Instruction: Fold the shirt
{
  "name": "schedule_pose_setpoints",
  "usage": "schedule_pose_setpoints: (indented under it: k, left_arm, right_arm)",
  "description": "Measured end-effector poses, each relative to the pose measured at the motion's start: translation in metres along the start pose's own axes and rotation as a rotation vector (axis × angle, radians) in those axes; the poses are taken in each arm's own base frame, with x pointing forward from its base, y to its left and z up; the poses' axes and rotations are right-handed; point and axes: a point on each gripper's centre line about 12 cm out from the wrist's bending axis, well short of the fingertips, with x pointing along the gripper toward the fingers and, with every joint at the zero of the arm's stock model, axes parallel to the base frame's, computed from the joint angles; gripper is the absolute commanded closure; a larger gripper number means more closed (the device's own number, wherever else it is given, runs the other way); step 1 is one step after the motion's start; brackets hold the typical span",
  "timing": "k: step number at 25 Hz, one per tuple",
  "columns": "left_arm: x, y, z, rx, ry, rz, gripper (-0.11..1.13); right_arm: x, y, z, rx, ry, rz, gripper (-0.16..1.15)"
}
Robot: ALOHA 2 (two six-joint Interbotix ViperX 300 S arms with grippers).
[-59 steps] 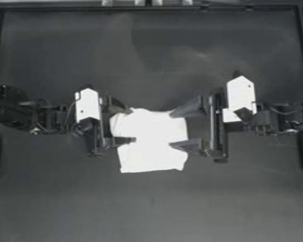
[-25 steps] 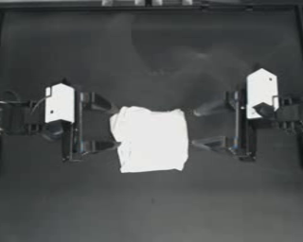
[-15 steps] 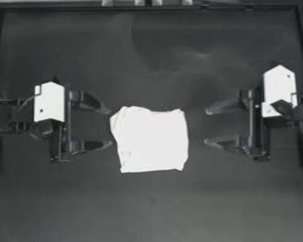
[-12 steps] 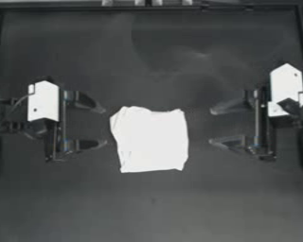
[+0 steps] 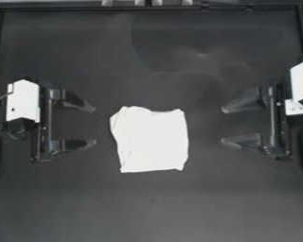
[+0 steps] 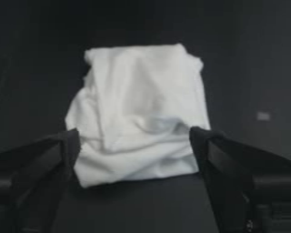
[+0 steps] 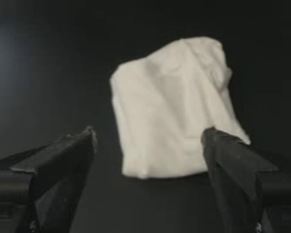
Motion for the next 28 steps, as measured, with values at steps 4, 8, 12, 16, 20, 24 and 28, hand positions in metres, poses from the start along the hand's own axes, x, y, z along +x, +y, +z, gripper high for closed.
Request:
schedule_pose_setpoints:
  k: [4,8,12,16,20,24,28]
  left_arm:
    - [-0.010,-0.001,0.003,0.004,-0.034,-0.005,0.01]
    - [-0.019,-0.002,0.003,0.006,-0.046,-0.006,0.01]
    - [-0.023,-0.002,0.002,0.013,-0.030,-0.004,0.01]
    - [-0.032,-0.003,0.000,0.017,-0.044,-0.004,0.01]
    - [-0.041,-0.003,-0.001,0.017,-0.056,-0.003,0.01]
    - [-0.048,-0.002,-0.003,0.015,-0.041,0.003,0.01]
    - [-0.056,-0.002,-0.007,0.014,-0.052,0.006,0.01]
  right_arm:
    - [-0.004,-0.001,-0.002,-0.001,-0.006,0.001,0.00]
    - [-0.009,0.000,0.001,-0.005,-0.026,0.005,0.00]
    - [-0.016,0.000,0.001,-0.009,-0.038,0.005,0.00]
    - [-0.026,0.000,0.003,-0.013,-0.061,0.007,0.00]
    - [-0.030,-0.001,0.001,-0.016,-0.068,0.008,0.00]
    - [-0.035,-0.002,-0.002,-0.019,-0.063,0.003,0.00]
    - [-0.040,-0.002,-0.001,-0.023,-0.078,0.004,0.00]
